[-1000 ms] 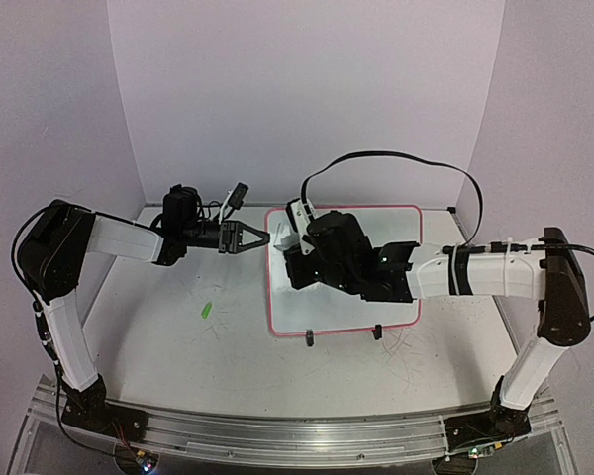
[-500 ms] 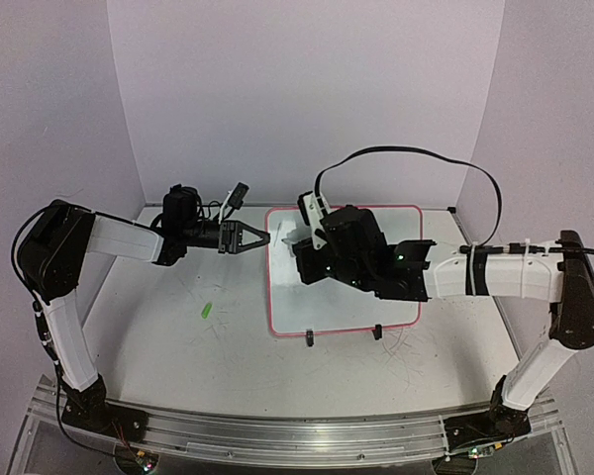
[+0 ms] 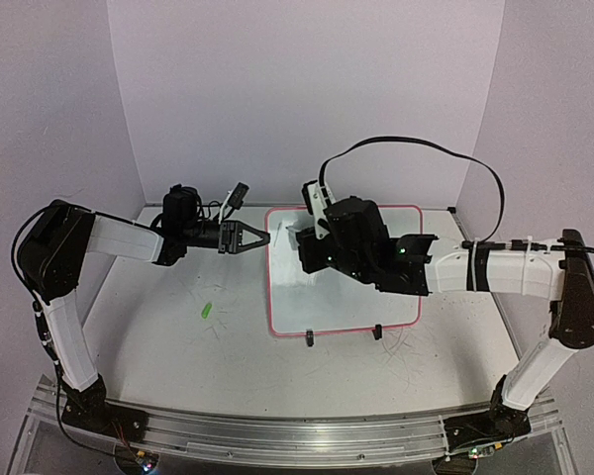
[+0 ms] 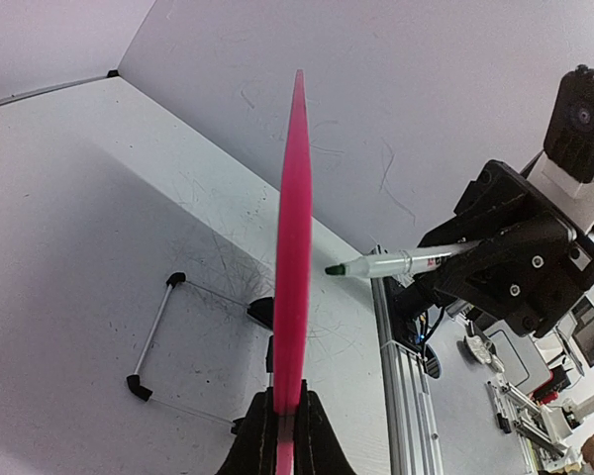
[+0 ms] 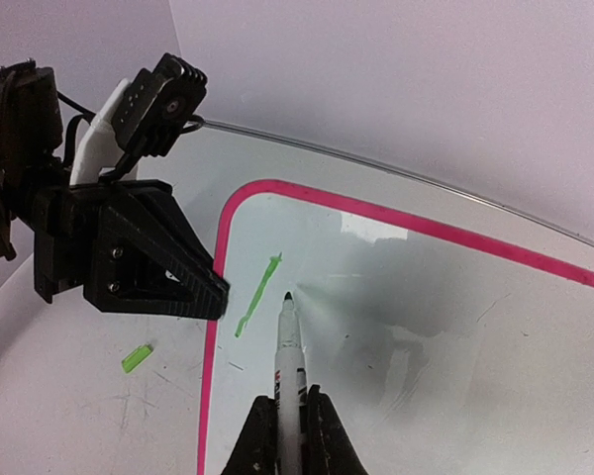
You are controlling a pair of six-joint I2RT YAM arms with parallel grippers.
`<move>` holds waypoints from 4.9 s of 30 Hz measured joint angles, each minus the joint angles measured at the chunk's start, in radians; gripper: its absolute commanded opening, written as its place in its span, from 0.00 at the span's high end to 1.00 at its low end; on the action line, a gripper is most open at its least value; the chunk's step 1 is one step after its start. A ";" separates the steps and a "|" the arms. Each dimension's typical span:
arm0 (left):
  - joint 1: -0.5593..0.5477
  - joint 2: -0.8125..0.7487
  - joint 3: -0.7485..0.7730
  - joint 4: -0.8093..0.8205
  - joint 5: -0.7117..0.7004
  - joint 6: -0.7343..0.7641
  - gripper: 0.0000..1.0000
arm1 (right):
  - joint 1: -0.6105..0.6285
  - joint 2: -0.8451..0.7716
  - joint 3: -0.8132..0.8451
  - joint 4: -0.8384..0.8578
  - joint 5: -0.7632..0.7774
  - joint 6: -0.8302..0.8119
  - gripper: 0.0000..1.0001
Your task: Write a sentence on the whiteboard
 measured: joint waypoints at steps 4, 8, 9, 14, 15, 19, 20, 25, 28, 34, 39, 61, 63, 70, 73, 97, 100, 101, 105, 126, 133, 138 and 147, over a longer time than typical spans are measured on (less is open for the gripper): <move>0.000 0.000 0.000 0.000 0.000 0.000 1.00 | -0.005 0.002 0.008 0.004 0.003 -0.006 1.00; 0.000 0.000 0.000 0.000 0.000 0.000 1.00 | -0.012 0.013 0.019 0.008 0.004 -0.008 1.00; 0.000 0.000 0.000 0.000 0.000 0.000 1.00 | -0.013 0.016 0.020 0.010 0.004 -0.008 1.00; 0.000 0.000 0.000 0.000 0.000 0.000 1.00 | -0.013 0.028 0.023 0.011 0.007 -0.008 1.00; 0.000 0.000 0.000 0.000 0.000 0.000 1.00 | -0.014 0.029 0.023 0.012 0.007 -0.008 1.00; 0.000 0.000 0.000 -0.001 -0.001 0.000 1.00 | -0.016 0.035 0.025 0.014 0.010 -0.008 1.00; 0.000 0.000 0.000 -0.001 -0.002 0.000 1.00 | -0.016 0.036 0.026 0.014 0.011 -0.007 1.00; 0.000 0.000 0.000 -0.001 -0.003 0.000 1.00 | -0.016 0.037 0.026 0.014 0.011 -0.006 1.00; 0.000 0.000 0.000 -0.001 -0.003 0.000 1.00 | -0.016 0.037 0.026 0.014 0.011 -0.002 1.00; 0.000 0.000 0.000 -0.001 -0.003 0.000 1.00 | -0.016 0.037 0.026 0.014 0.010 0.010 1.00; 0.000 0.000 0.000 -0.001 -0.002 0.000 1.00 | -0.015 0.038 0.026 0.014 0.005 0.022 1.00; 0.000 0.000 0.000 -0.001 -0.003 0.000 1.00 | 0.011 0.068 0.026 0.014 -0.023 0.058 1.00; 0.000 0.000 0.000 -0.001 -0.003 0.000 1.00 | 0.011 0.068 0.026 0.014 -0.023 0.058 1.00; 0.000 0.000 0.000 -0.001 -0.006 0.000 1.00 | 0.012 0.067 0.012 0.022 -0.020 0.064 1.00; 0.000 0.000 0.000 -0.003 -0.009 0.000 1.00 | 0.013 0.065 -0.001 0.028 -0.017 0.068 1.00; 0.000 0.000 0.000 -0.003 -0.009 0.000 1.00 | 0.018 0.026 -0.067 0.033 0.009 0.096 1.00; 0.000 0.000 0.000 -0.003 -0.009 0.000 1.00 | 0.018 0.026 -0.067 0.033 0.009 0.099 1.00; 0.000 0.000 0.000 -0.003 -0.009 0.000 1.00 | 0.018 0.026 -0.067 0.033 0.009 0.099 1.00; 0.000 0.000 0.000 -0.003 -0.009 0.000 1.00 | 0.018 0.025 -0.067 0.034 0.003 0.095 1.00; 0.000 0.000 0.000 0.000 0.000 0.000 1.00 | 0.010 -0.071 -0.129 0.063 -0.021 0.053 1.00; 0.000 0.000 0.000 0.000 0.000 0.000 1.00 | 0.002 -0.043 -0.115 0.062 -0.021 0.048 1.00; 0.000 0.000 0.000 0.000 0.000 0.000 1.00 | -0.003 -0.025 -0.091 0.066 -0.024 0.049 1.00; 0.000 0.000 0.000 0.000 0.000 0.000 1.00 | -0.011 -0.012 -0.087 0.066 -0.027 0.049 1.00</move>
